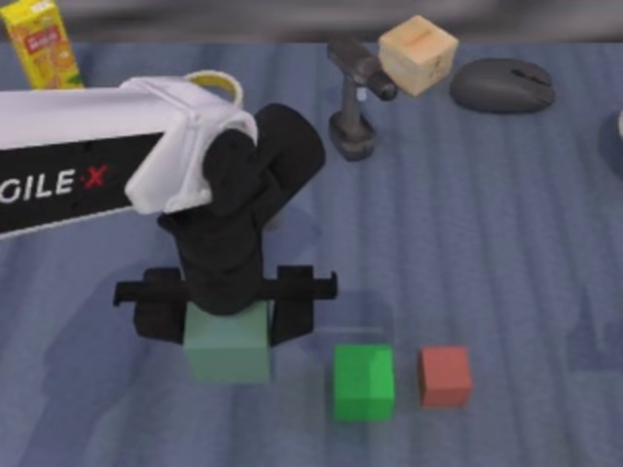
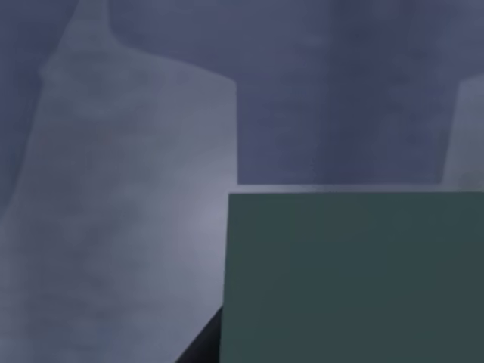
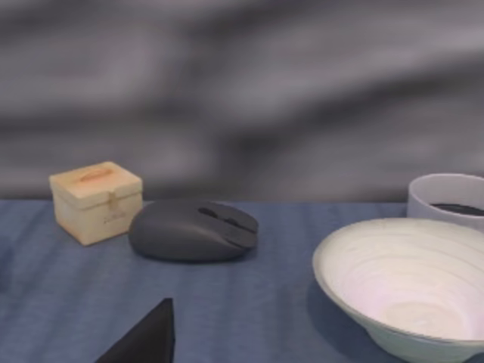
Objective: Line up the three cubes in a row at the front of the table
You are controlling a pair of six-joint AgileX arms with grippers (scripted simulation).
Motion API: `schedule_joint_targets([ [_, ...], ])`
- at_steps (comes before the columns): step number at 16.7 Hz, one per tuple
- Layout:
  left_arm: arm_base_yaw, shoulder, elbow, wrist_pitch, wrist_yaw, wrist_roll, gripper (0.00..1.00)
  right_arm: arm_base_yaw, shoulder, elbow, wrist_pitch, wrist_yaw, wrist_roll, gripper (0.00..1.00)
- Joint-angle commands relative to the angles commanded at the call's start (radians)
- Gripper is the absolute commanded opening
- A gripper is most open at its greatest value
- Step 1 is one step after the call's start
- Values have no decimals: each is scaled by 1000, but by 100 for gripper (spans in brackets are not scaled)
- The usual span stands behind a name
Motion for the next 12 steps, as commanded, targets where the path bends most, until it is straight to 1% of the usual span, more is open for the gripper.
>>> schedule_joint_targets([
  [5,-4,61,-114,184,2,-2,0,0,0,0,0,0,0,100],
  [10,-5,69,-127,200,2,-2,0,0,0,0,0,0,0,100],
  [12,-5,69,-127,200,2,-2,15,0,0,0,0,0,0,100],
])
